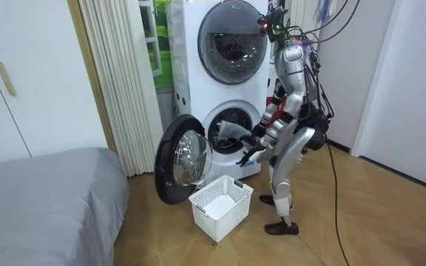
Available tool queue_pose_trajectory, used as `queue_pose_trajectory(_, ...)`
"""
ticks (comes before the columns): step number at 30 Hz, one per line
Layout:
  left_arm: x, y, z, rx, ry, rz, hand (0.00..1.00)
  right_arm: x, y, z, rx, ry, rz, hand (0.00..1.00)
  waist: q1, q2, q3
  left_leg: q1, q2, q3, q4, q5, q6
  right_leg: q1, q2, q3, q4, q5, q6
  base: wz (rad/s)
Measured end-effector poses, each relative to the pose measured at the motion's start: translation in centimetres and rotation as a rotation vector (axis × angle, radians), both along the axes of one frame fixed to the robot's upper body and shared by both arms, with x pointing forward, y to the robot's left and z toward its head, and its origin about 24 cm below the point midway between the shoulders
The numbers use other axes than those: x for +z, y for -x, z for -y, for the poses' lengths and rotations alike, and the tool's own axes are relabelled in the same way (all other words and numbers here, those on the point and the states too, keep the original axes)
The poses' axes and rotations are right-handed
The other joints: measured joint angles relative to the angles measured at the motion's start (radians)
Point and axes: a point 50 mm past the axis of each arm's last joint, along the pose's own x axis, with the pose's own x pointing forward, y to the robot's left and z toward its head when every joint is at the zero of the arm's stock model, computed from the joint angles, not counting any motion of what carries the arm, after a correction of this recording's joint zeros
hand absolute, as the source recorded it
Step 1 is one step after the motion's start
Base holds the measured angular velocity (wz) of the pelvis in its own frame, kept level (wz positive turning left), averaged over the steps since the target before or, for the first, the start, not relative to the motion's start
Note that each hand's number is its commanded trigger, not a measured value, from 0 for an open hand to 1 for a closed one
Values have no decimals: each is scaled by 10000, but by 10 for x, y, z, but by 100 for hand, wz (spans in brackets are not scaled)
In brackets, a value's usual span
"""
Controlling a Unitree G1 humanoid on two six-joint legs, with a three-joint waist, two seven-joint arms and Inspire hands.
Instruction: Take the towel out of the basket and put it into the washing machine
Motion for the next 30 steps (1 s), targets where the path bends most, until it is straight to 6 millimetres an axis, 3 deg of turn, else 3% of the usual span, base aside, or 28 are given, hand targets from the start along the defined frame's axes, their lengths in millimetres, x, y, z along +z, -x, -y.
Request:
queue_pose_trajectory(7,-9,8,-2,-374,-1698,-1083,0,-4,6,23,-2169,-1222,-559,100,-37,-19,11,-109,-189,-72,-52,9,11,-119,-158,4,167,-70,89,6)
queue_pose_trajectory(12,-7,3,-7,-151,-2134,-1475,0,0,5,41,-3549,-2287,-851,100,-15,-78,38,-244,-309,-90,45,-3,72,-290,-301,4,375,-205,137,7)
queue_pose_trajectory(14,-4,-2,-13,67,-2278,-1587,0,4,-1,47,-4220,-2906,-900,100,-20,-251,134,-332,-321,-106,156,-13,83,-400,-307,16,523,-227,118,0)
queue_pose_trajectory(15,-3,-4,-14,172,-2370,-1721,0,5,-2,48,-4540,-3281,-892,100,-30,-321,145,-388,-319,-131,234,-32,88,-444,-302,16,574,-259,118,3)
queue_pose_trajectory(19,-2,-7,-14,393,-2561,-2069,0,11,-8,54,-5525,-4565,-680,100,-123,-493,161,-605,-344,-157,579,-158,107,-651,-409,26,917,-362,126,2)
queue_pose_trajectory(21,0,-9,-14,482,-2700,-2177,0,19,-15,61,-6313,-5344,-523,100,-307,-681,162,-703,-501,-152,600,-155,112,-815,-554,31,1127,-432,164,12)
queue_pose_trajectory(25,4,-10,-20,621,-2988,-2306,0,31,-23,74,-7309,-5951,-231,100,-418,-975,160,-840,-501,-163,770,-175,148,-914,-579,18,1214,-440,179,2)
queue_pose_trajectory(30,8,-8,-26,485,-3491,-2379,0,63,-50,86,-7856,-6730,387,100,-580,-1205,147,-836,-506,-108,871,-217,227,-897,-583,13,1228,-415,230,0)
